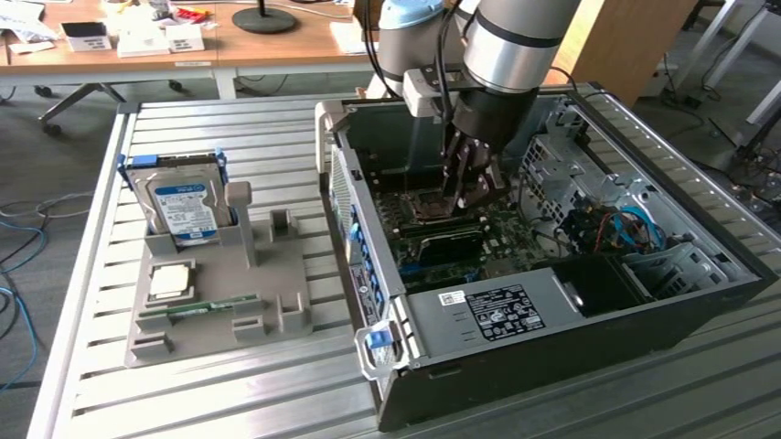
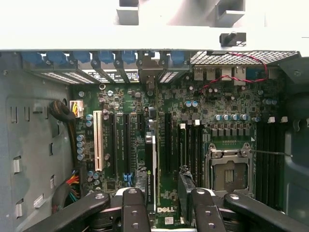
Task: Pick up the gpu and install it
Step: 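Press down on the gpu until it lock into place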
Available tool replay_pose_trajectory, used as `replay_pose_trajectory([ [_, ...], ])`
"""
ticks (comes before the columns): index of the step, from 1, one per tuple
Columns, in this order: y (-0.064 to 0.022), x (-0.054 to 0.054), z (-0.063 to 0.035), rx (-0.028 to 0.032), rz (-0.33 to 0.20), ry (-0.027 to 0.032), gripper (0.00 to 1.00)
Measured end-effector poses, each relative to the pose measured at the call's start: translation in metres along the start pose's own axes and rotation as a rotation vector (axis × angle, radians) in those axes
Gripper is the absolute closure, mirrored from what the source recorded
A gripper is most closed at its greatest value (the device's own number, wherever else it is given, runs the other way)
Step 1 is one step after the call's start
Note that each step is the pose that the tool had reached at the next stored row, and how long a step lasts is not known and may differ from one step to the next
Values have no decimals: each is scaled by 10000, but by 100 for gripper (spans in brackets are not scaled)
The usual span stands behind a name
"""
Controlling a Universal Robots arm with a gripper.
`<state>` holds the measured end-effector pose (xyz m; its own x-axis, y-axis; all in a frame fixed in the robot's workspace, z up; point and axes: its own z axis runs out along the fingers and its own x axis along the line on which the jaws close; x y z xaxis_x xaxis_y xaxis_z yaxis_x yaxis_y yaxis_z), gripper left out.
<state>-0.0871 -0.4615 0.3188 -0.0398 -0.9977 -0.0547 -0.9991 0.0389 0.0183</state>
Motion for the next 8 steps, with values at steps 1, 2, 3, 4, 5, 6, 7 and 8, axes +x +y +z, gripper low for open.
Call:
replay_pose_trajectory([
  [1, 0, 0, 0, 0, 0, 0, 60],
  [2, 0, 0, 0, 0, 0, -1, 60],
  [3, 0, 0, 0, 0, 0, 0, 60],
  [4, 0, 0, 0, 0, 0, 0, 60],
  [5, 0, 0, 0, 0, 0, 0, 62],
  [6, 0, 0, 0, 0, 0, 0, 62],
  [7, 0, 0, 0, 0, 1, 0, 62],
  [8, 0, 0, 0, 0, 0, 0, 68],
])
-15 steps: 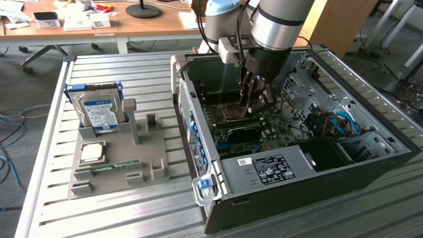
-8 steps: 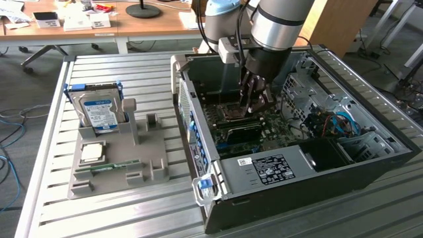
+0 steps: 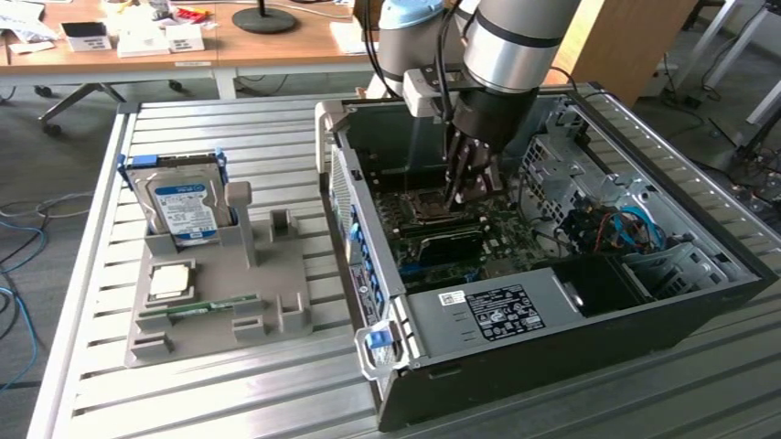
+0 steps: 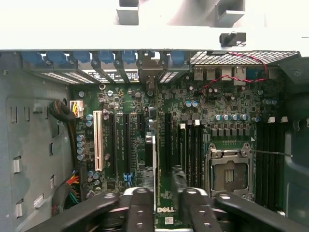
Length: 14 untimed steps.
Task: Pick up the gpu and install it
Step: 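Press down on the gpu until it lock into place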
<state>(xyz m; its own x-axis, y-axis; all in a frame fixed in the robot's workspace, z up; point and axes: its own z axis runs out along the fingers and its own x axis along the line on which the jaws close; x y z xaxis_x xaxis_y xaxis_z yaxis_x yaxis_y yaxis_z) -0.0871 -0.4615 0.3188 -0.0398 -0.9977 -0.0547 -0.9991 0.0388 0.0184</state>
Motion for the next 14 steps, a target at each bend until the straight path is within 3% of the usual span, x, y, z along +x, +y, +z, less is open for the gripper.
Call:
replay_pose_trajectory([
  [2, 0, 0, 0, 0, 1, 0, 80],
  [3, 0, 0, 0, 0, 0, 0, 80],
  [4, 0, 0, 0, 0, 1, 0, 89],
  [14, 9, 5, 77, 0, 1, 1, 89],
])
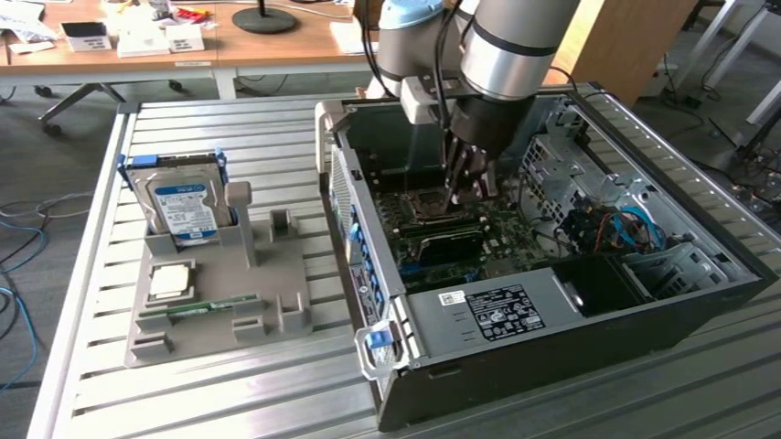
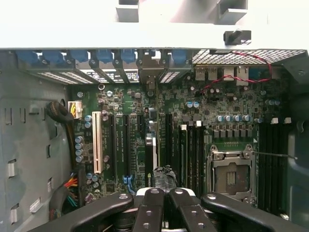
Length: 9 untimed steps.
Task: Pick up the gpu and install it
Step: 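Press down on the gpu until it lock into place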
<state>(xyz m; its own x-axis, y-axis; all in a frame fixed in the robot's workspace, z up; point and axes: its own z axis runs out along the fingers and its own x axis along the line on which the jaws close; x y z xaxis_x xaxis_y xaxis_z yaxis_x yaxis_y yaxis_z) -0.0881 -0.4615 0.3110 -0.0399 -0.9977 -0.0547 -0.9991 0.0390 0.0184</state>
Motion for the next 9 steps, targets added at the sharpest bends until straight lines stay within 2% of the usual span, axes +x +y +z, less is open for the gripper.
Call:
replay_pose_trajectory([
  [6, 3, 5, 103, 0, -2, -2, 89],
  [9, 4, 6, 110, -2, 0, 2, 89],
])
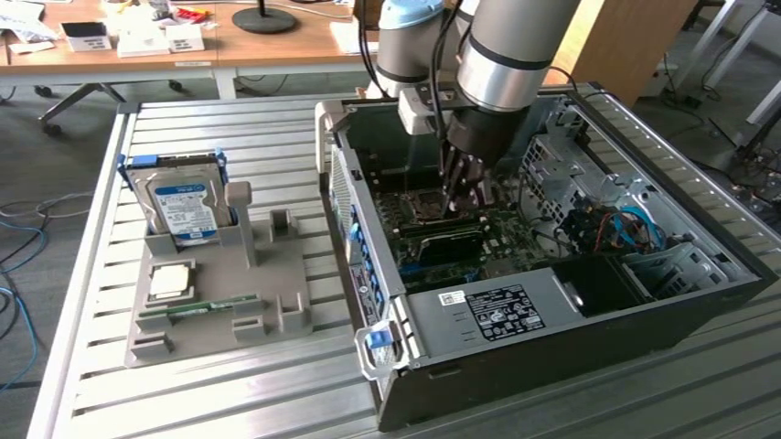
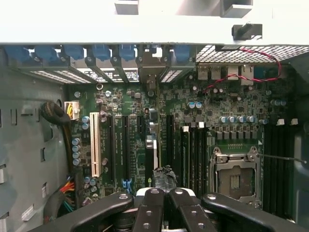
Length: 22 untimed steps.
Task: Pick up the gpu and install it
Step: 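Press down on the gpu until it lock into place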
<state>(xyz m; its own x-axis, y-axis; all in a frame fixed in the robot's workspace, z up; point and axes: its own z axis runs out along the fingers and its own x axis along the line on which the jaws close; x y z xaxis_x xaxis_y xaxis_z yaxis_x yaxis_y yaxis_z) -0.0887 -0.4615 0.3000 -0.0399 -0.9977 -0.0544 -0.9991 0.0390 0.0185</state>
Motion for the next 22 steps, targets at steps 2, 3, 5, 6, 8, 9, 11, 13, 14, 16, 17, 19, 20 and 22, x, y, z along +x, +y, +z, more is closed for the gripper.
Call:
replay_pose_trajectory([
  [2, 5, -12, 8, 3, 2, -3, 89],
  [3, 6, -19, 12, 2, 0, -3, 89],
  [5, 10, -27, 31, 2, -1, -4, 89],
  [6, 12, -30, 46, 2, -1, -3, 89],
  [8, 20, -31, 81, 2, -1, -3, 89],
  [9, 23, -30, 99, 2, -1, -3, 89],
  [11, 25, -28, 134, 1, -2, -3, 89],
  [13, 25, -26, 171, 2, -3, -4, 89],
  [14, 25, -26, 185, 2, -1, -4, 89],
  [16, 26, -25, 187, 0, -1, 1, 89],
  [17, 26, -23, 190, 0, 0, -1, 89],
  [19, 25, -10, 197, 1, -1, -4, 89],
  [20, 25, -9, 205, 3, 0, -5, 89],
  [22, 24, -7, 231, 1, 0, -3, 89],
])
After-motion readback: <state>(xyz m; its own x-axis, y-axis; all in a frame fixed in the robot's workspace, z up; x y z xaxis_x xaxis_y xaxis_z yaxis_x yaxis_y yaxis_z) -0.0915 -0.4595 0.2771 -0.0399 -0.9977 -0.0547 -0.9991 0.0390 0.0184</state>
